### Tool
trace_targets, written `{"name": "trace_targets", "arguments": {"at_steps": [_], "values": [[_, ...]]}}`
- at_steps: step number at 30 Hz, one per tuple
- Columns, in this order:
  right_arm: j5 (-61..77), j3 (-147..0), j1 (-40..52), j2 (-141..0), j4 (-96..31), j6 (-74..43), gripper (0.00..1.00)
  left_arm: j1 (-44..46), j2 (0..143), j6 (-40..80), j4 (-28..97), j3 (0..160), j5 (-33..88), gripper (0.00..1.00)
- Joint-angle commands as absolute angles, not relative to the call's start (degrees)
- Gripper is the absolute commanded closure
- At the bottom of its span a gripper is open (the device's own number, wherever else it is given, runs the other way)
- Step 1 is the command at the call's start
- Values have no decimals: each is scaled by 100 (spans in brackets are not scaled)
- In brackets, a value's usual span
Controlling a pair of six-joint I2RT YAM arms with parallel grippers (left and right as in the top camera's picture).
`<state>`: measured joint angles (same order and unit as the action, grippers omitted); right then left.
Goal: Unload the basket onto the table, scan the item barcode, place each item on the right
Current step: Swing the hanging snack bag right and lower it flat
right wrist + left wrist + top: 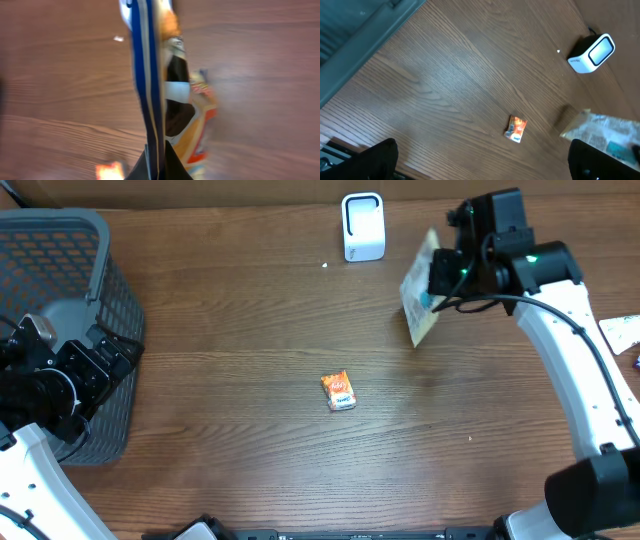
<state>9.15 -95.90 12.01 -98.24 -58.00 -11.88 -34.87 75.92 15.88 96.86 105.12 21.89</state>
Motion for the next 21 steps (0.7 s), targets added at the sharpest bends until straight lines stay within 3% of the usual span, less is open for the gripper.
{"name": "trace_targets", "arguments": {"at_steps": [1, 12, 21], "values": [[-69, -9695, 1186, -9452, -6156, -939, 96, -3448, 7588, 1457, 9679, 10492, 2204, 0], [-1299, -9568, 1070, -9555, -6958, -897, 96, -3448, 7588, 1457, 9679, 10492, 2206, 0], [-1378, -9509, 926, -9594, -7083, -893, 96, -3448, 7588, 1457, 9679, 10492, 2204, 0]]}}
